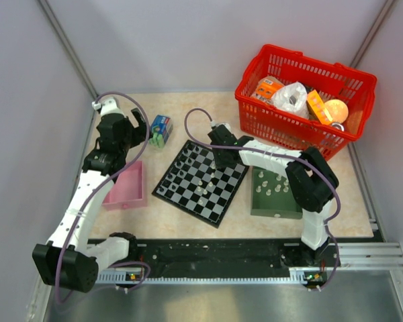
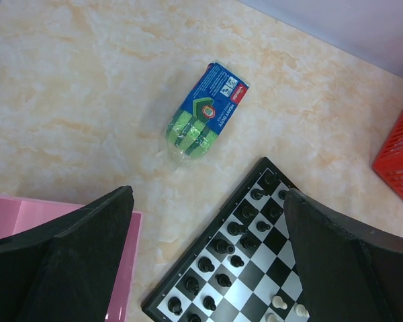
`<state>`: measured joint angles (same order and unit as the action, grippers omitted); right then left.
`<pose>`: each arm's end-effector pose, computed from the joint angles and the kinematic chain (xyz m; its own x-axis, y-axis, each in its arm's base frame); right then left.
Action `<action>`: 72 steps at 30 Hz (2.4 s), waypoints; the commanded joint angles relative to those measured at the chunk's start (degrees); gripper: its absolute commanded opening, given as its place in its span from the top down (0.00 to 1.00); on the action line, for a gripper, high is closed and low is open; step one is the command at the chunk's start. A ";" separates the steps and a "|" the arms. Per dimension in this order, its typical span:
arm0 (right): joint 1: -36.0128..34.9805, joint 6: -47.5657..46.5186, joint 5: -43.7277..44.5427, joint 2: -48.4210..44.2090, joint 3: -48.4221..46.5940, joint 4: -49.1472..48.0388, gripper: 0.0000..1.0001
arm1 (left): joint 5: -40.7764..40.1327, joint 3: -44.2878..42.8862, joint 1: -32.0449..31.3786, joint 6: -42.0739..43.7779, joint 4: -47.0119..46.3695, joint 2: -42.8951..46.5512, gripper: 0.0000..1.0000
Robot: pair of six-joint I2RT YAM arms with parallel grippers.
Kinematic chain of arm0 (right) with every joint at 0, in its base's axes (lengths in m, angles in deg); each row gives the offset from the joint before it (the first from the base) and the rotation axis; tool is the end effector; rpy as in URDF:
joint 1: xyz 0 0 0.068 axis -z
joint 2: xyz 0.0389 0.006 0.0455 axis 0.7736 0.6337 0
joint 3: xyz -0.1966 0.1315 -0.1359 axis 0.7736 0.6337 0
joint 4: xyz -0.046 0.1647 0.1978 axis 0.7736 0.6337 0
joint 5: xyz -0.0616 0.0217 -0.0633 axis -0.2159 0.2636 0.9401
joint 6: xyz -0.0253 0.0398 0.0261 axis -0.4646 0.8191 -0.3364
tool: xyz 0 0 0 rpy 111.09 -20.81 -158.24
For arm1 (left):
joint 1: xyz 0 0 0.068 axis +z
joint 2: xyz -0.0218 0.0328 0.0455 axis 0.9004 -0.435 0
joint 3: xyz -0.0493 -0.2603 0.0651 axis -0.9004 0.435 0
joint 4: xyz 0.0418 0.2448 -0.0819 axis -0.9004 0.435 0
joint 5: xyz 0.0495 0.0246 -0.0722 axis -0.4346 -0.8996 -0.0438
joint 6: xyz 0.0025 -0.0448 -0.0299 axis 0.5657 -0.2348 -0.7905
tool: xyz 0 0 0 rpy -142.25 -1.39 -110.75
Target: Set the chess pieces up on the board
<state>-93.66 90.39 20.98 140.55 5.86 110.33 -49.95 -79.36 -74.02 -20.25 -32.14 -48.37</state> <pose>0.3033 0.2727 0.1930 -0.8064 -0.1678 -0.5671 -0.2598 0.9619 0.0849 0.2423 -0.0342 0.3557 -0.3526 -0.3834 -0.8536 -0.2036 0.9218 -0.3299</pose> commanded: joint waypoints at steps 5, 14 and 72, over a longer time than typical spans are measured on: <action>-0.26 -1.70 1.74 0.74 -2.93 -0.58 0.75 | 1.53 0.74 0.49 0.07 -3.85 -0.01 0.01; 0.18 -2.67 2.62 -0.39 -2.14 -0.67 0.93 | 3.11 0.57 0.75 -0.37 -4.55 -0.63 0.01; 3.96 -1.35 6.49 -6.37 4.28 0.21 0.88 | 5.04 2.50 1.28 -0.64 -5.87 -0.10 0.01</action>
<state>-90.20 89.14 28.28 137.03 10.16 111.54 -45.36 -76.89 -73.14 -20.71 -35.16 -49.09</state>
